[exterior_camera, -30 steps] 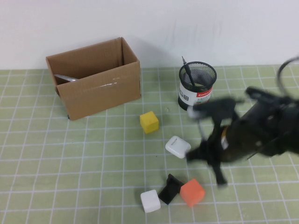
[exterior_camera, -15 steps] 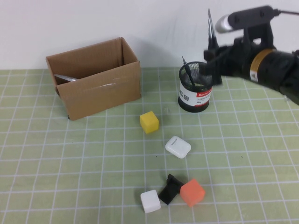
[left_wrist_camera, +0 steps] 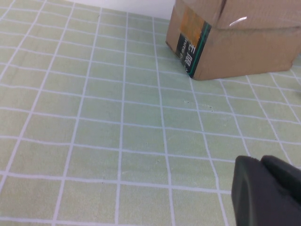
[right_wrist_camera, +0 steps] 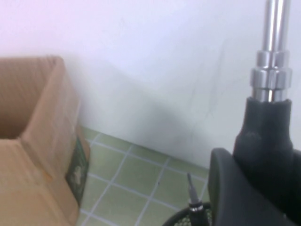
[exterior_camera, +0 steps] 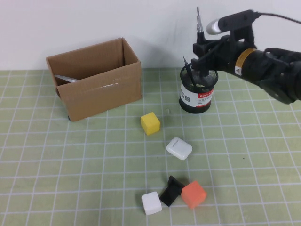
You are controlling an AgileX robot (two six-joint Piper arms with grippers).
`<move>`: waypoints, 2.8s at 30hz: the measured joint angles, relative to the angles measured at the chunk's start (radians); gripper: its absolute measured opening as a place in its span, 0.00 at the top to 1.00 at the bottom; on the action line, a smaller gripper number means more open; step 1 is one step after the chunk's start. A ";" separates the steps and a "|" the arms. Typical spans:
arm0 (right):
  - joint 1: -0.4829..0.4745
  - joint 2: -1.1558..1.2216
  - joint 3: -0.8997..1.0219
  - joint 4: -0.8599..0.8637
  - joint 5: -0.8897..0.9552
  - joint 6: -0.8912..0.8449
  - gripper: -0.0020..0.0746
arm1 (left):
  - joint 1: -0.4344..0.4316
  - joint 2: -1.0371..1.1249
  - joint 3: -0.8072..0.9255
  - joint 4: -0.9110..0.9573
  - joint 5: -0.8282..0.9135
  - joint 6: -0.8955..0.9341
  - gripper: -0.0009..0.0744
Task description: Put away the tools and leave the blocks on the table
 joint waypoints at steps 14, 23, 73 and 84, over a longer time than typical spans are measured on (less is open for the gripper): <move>0.000 -0.062 -0.004 -0.015 0.055 -0.083 0.71 | 0.000 0.000 0.000 0.000 0.000 0.000 0.99; 0.000 -0.083 -0.004 -0.009 0.050 -0.081 0.71 | 0.000 0.000 0.000 0.000 0.000 0.000 0.99; -0.053 -1.070 0.406 0.123 0.975 -0.135 0.98 | 0.000 0.000 0.000 0.000 0.000 0.000 0.99; -0.290 -1.362 0.729 0.653 0.862 -0.496 0.98 | 0.000 0.000 0.000 0.000 0.000 0.000 0.99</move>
